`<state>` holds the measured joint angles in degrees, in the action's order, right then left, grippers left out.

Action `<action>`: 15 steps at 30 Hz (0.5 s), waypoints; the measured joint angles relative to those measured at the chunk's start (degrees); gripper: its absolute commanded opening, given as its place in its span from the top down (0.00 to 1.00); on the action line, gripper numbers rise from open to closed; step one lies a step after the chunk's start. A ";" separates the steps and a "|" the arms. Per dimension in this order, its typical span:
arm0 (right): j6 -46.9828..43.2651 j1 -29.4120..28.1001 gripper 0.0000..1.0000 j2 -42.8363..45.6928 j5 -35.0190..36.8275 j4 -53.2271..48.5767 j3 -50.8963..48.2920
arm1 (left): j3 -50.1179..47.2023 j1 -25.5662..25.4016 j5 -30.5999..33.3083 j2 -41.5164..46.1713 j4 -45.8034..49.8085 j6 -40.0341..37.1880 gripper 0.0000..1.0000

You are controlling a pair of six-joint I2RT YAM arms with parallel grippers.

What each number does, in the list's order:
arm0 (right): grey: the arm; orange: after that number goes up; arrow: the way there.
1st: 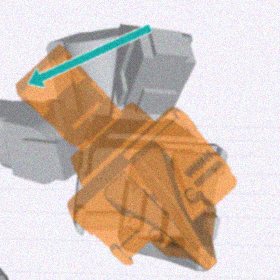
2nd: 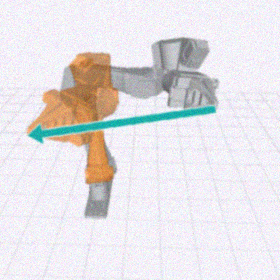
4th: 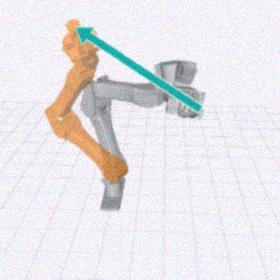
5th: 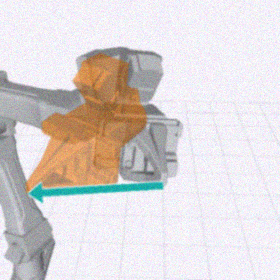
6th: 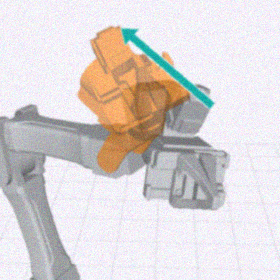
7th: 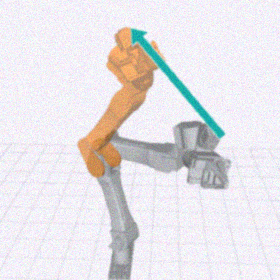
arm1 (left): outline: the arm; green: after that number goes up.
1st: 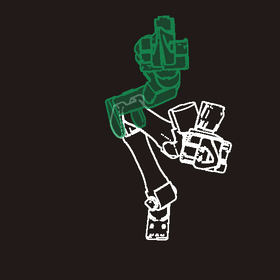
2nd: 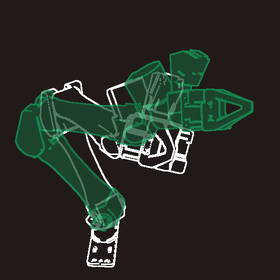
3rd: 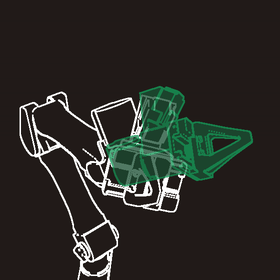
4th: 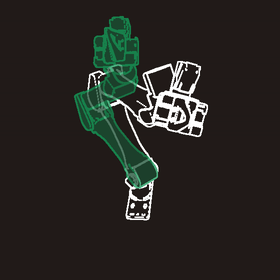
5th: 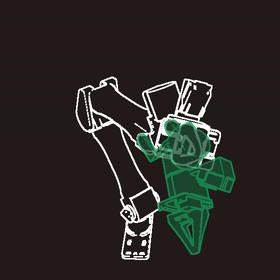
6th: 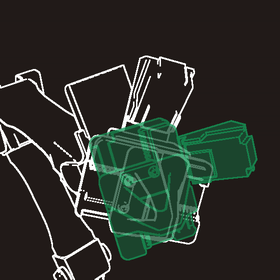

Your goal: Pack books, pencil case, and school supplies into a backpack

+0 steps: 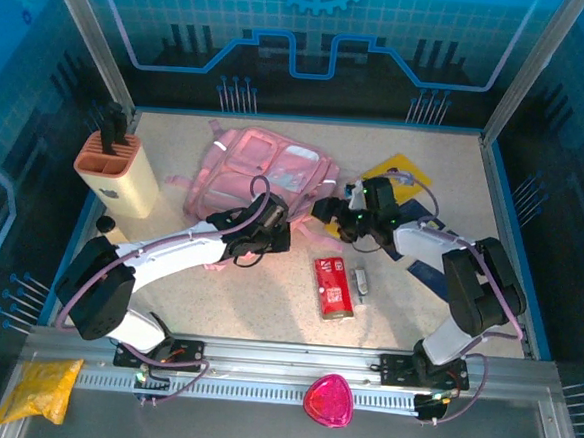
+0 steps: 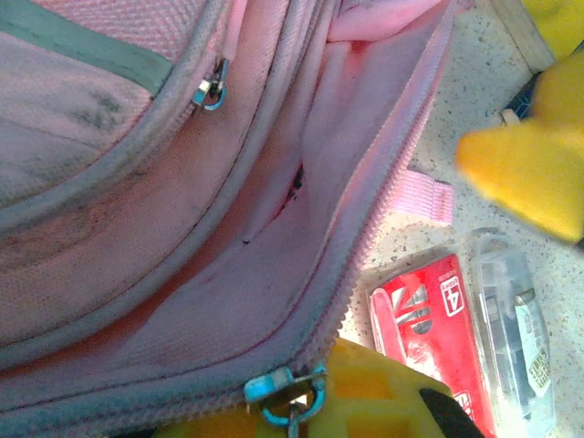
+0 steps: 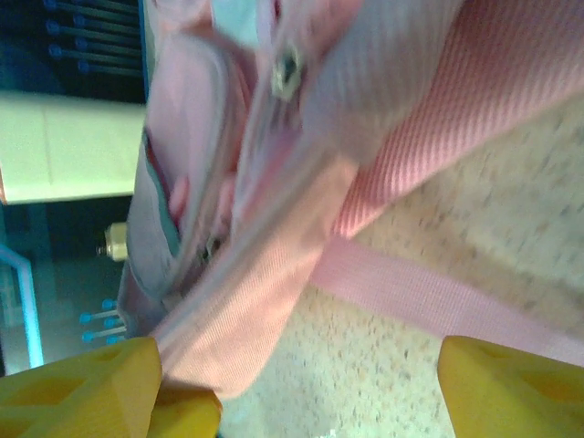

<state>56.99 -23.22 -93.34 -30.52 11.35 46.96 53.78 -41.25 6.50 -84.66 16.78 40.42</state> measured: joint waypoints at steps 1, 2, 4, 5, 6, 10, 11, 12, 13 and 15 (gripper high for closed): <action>2.32 -1.03 0.20 0.00 0.04 1.77 -1.22 | -0.09 -0.09 -0.20 0.00 -0.42 0.04 1.00; 4.72 -2.05 0.20 0.00 0.17 3.37 -2.14 | -0.22 -0.13 -0.39 0.00 -0.87 0.13 1.00; 8.33 -3.67 0.21 -0.02 0.74 5.31 -2.89 | -0.37 -0.26 -0.85 0.00 -1.40 0.17 1.00; 9.84 -4.35 0.23 -0.11 1.20 6.27 -2.99 | -0.42 -0.28 -1.05 0.00 -1.66 0.17 1.00; 11.26 -4.94 0.24 -0.28 1.62 7.37 -2.99 | -0.44 -0.28 -1.33 0.00 -2.03 0.15 1.00; 16.15 -5.88 0.30 -1.84 3.06 12.24 -3.06 | -0.48 -0.48 -2.10 0.00 -2.51 0.15 1.00; 17.25 -5.97 0.32 -2.43 3.48 13.42 -3.06 | -0.48 -0.57 -2.23 0.00 -2.51 0.13 1.00; 17.86 -6.03 0.33 -2.84 3.72 14.10 -3.06 | -0.48 -0.61 -2.36 0.00 -2.51 0.13 1.00; 18.58 -6.16 0.34 -3.39 4.07 14.62 -3.06 | -0.48 -0.68 -2.51 0.00 -2.51 0.09 1.00; 19.43 -6.38 0.38 -4.09 4.66 15.34 -3.04 | -0.48 -0.79 -2.75 0.00 -2.51 0.00 1.00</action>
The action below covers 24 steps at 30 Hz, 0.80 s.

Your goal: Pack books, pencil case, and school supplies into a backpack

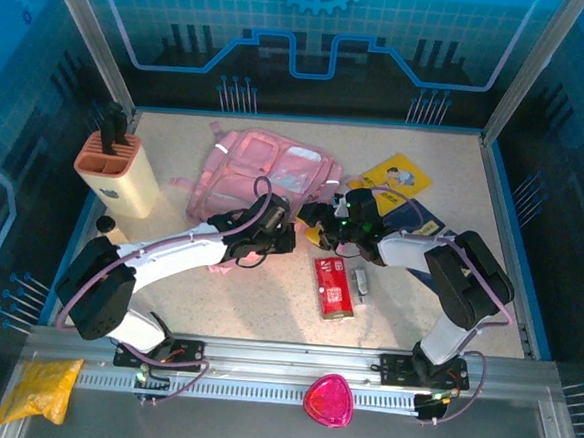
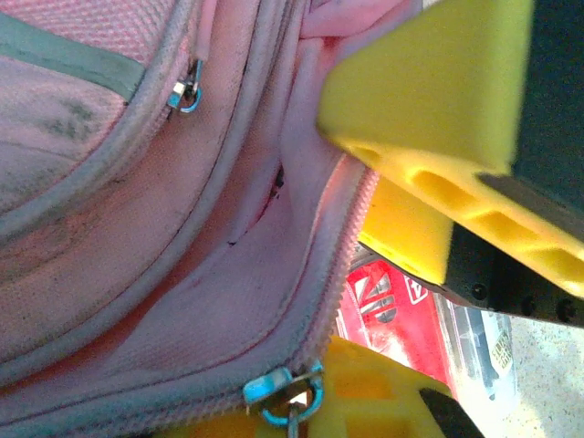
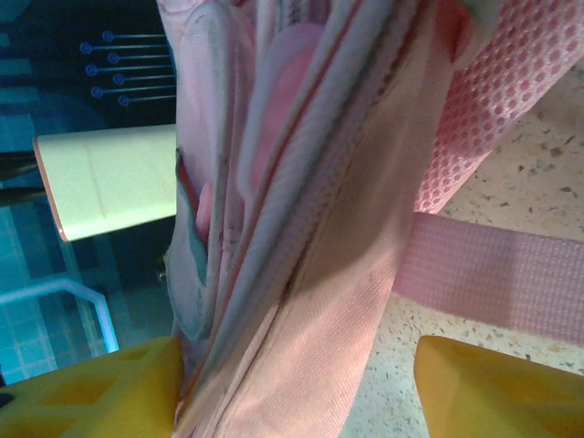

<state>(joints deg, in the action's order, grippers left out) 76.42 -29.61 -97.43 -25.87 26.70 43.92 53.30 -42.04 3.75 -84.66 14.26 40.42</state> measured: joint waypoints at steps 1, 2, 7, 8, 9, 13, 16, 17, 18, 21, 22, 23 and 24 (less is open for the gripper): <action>0.35 -0.02 0.41 -0.35 0.15 0.39 0.04 | 0.00 -0.04 -0.04 0.00 -0.02 0.00 1.00; 0.68 -0.02 0.44 -0.66 0.37 0.57 0.20 | 0.00 -0.09 -0.17 0.00 0.00 0.00 1.00; 0.96 -0.02 0.65 -3.10 1.51 1.27 2.32 | 0.00 -0.37 -0.63 0.00 -0.09 -0.07 1.00; 0.92 -0.02 0.70 -3.37 1.60 1.29 2.40 | 0.00 -0.44 -0.63 0.00 -0.09 -0.07 1.00; 0.81 -0.02 0.75 -3.48 1.64 1.27 2.45 | 0.00 -0.50 -0.66 -0.07 -0.07 -0.09 1.00; -0.37 0.00 0.98 -3.50 1.88 0.98 2.64 | 0.00 -0.57 -1.09 -0.37 -0.09 -0.48 1.00; -1.31 0.15 1.00 -3.50 1.79 0.66 2.71 | 0.00 -0.57 -1.64 -0.59 -0.09 -1.46 1.00; -1.46 0.33 1.00 -3.45 1.62 0.50 2.71 | 0.00 -0.57 -1.70 -0.59 -0.02 -1.90 1.00; -1.75 0.44 1.00 -3.41 1.57 0.24 2.73 | 0.00 -0.57 -1.70 -0.59 0.00 -2.40 1.00; -3.61 1.09 1.00 -3.04 1.16 -2.64 3.76 | 0.00 -0.61 -1.66 -0.48 0.07 -3.74 1.00; -4.28 1.42 1.00 -2.71 0.98 -3.58 4.02 | -0.17 -0.68 -1.64 -0.17 0.00 -4.31 1.00; -4.94 1.90 1.00 -2.21 0.66 -4.39 4.15 | -0.50 -0.70 -1.51 0.39 0.00 -4.63 1.00; -5.46 2.29 1.00 -1.77 0.37 -5.05 4.17 | -1.11 -0.79 -1.27 1.25 -0.02 -4.85 1.00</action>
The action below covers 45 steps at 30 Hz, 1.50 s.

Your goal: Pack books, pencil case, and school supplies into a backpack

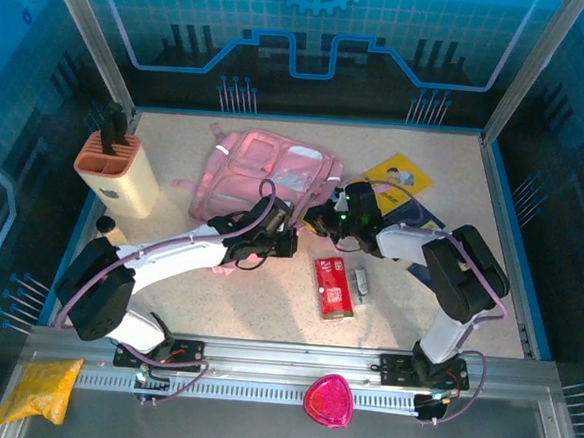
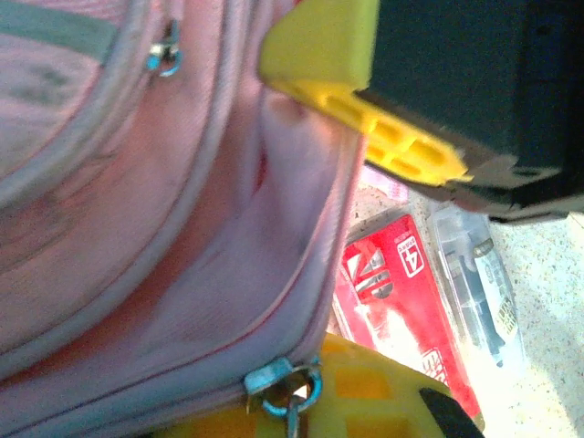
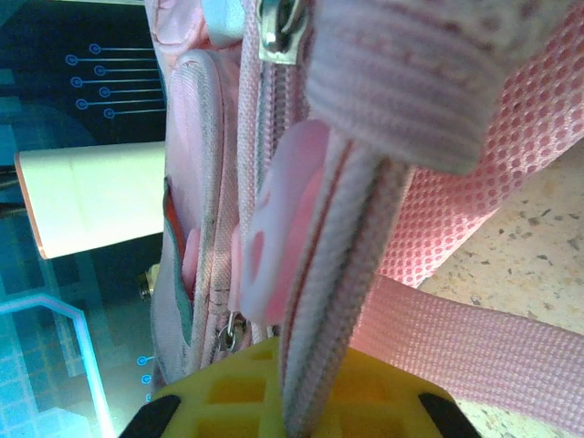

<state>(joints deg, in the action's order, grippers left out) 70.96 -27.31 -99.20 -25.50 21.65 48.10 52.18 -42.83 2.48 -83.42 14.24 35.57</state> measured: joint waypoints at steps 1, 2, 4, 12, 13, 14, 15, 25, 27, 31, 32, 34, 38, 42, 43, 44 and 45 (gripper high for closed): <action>-0.74 0.57 1.00 0.50 -0.37 -0.85 0.04 | -0.92 -0.07 0.31 1.29 -0.02 -0.17 1.00; -1.70 1.18 1.00 1.01 -0.74 -2.19 0.24 | -1.81 -0.11 0.70 2.56 0.00 -0.26 1.00; -3.41 2.32 1.00 1.38 -1.29 -4.74 1.05 | -3.28 -0.09 1.33 4.76 0.57 -0.61 1.00; -9.66 5.66 1.00 0.96 -3.76 -14.49 7.26 | -8.22 3.63 2.29 11.30 1.75 -1.16 1.00; -10.27 5.79 1.00 0.66 -4.00 -15.47 8.17 | -8.74 4.39 2.12 12.00 1.73 -1.20 1.00; -10.95 5.90 1.00 0.26 -4.20 -16.33 9.07 | -9.35 5.22 1.88 12.76 1.64 -1.22 1.00; -11.54 6.01 1.00 -0.15 -4.44 -17.29 9.88 | -9.81 5.84 1.66 13.29 1.51 -1.22 1.00; -16.83 7.87 0.55 -1.01 -1.44 -24.37 13.14 | -10.56 7.32 -0.85 13.33 0.50 0.28 1.00; -17.35 8.68 0.47 0.55 -0.28 -25.24 12.66 | -10.56 7.32 -0.85 12.81 0.48 1.40 1.00; -17.05 8.22 0.35 5.99 0.17 -26.16 9.81 | -10.36 6.84 -0.83 11.39 0.50 2.47 1.00; -16.76 7.72 0.33 7.30 0.20 -26.23 8.98 | -10.16 6.60 -0.81 10.95 0.50 2.51 1.00; -15.39 5.97 0.29 9.66 0.20 -26.45 7.17 | -9.11 5.81 -0.72 9.60 0.57 2.67 1.00; -12.13 1.53 0.25 12.22 0.22 -26.23 4.04 | -7.23 4.31 -0.66 7.91 0.59 3.04 1.00; -7.87 -2.10 0.24 12.85 1.36 -24.98 0.70 | -6.29 3.02 -0.63 6.99 0.50 3.13 1.00; -6.93 -2.73 0.24 12.85 1.70 -24.92 0.17 | -6.12 2.80 -0.63 6.75 0.50 3.13 1.00; -6.25 -3.21 0.24 12.83 2.19 -24.76 -0.17 | -5.90 2.58 -0.63 6.49 0.52 3.13 1.00; -5.51 -3.69 0.23 12.72 2.64 -24.63 -0.26 | -5.66 2.29 -0.63 6.21 0.50 3.13 1.00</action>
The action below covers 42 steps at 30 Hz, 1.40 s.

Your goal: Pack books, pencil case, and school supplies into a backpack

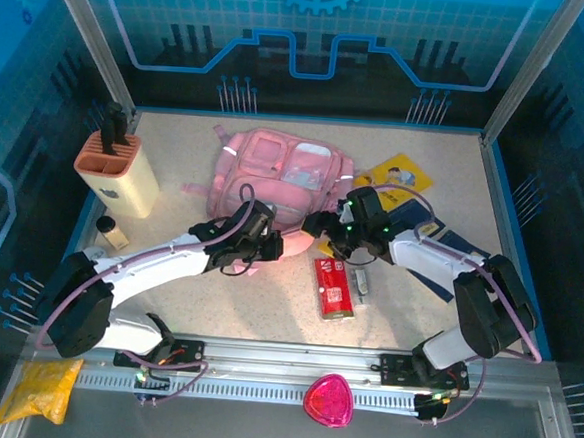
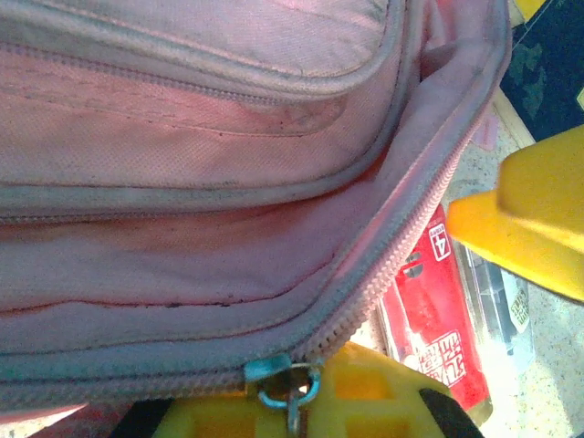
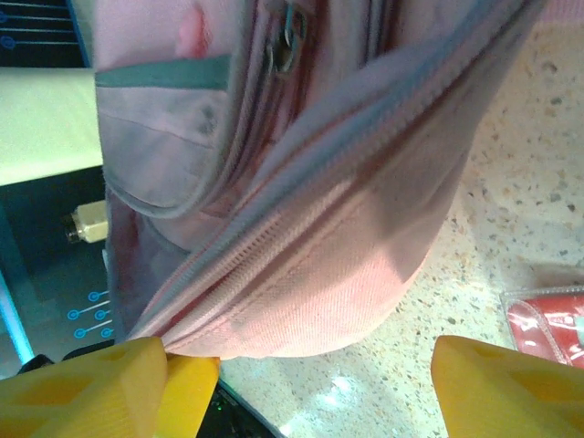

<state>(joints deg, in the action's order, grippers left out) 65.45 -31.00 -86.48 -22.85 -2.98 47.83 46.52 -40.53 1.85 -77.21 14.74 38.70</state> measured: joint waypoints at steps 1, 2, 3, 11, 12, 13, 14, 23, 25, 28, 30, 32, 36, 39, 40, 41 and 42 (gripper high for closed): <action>0.44 -0.24 0.23 -0.17 0.33 0.42 0.00 | 0.22 -0.24 0.00 -0.22 0.00 0.00 1.00; 0.74 -0.44 0.23 -0.42 0.50 0.76 0.04 | 0.42 -0.50 -0.02 -0.42 0.00 0.00 1.00; 1.01 -0.46 0.23 -1.03 0.61 1.09 0.28 | 0.66 -0.70 -0.07 -0.61 0.00 0.00 1.00; 0.15 -0.07 0.42 -5.55 1.95 1.20 3.23 | 1.88 -2.51 -0.20 -1.77 0.00 0.00 1.00; 0.02 0.13 0.45 -5.81 1.97 1.31 3.30 | 1.95 -2.51 -0.20 -1.84 0.00 0.00 1.00; -0.31 0.33 0.50 -6.01 2.05 1.31 3.30 | 1.99 -2.56 -0.20 -1.95 -0.02 0.00 1.00; -0.50 0.48 0.54 -6.16 2.14 1.33 3.30 | 2.03 -2.62 -0.20 -2.05 -0.04 0.00 1.00; -3.74 2.16 0.96 -7.10 1.88 1.88 4.22 | 2.78 -3.08 -0.92 -3.02 -0.09 -0.09 1.00; -4.74 2.54 1.00 -7.08 1.70 1.73 4.72 | 2.97 -3.08 -0.87 -3.06 -0.09 -0.26 1.00; -6.67 3.15 1.00 -7.10 1.29 1.22 5.42 | 3.56 -3.08 -0.63 -3.06 0.44 -1.18 1.00; -7.61 3.76 1.00 -7.10 0.74 0.76 5.81 | 4.04 -3.04 -0.55 -3.06 1.11 -1.57 1.00; -8.79 4.59 1.00 -7.10 0.13 0.46 5.99 | 4.35 -2.56 -0.39 -3.04 2.19 -1.99 1.00; -11.15 6.38 1.00 -7.10 -0.13 -0.98 6.67 | 4.33 -0.17 -1.57 -2.34 4.15 -3.10 1.00; -12.66 7.67 1.00 -7.15 -0.17 -1.60 7.48 | 3.82 2.93 -3.02 -0.46 5.62 -3.80 1.00; -13.20 8.20 1.00 -7.32 -0.33 -1.86 7.96 | 3.43 3.89 -3.41 0.35 6.05 -4.22 1.00; -13.70 8.57 1.00 -7.52 -0.46 -2.10 8.37 | 3.10 4.70 -3.80 1.03 6.45 -4.57 1.00; -14.23 8.96 1.00 -7.85 -0.63 -2.47 8.92 | 2.89 5.53 -4.22 1.57 7.13 -4.81 1.00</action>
<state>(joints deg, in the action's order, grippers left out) 51.22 -22.04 -94.32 -23.49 -5.45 56.75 49.41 -35.00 -2.37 -75.64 21.87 33.89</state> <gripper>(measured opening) 0.047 0.077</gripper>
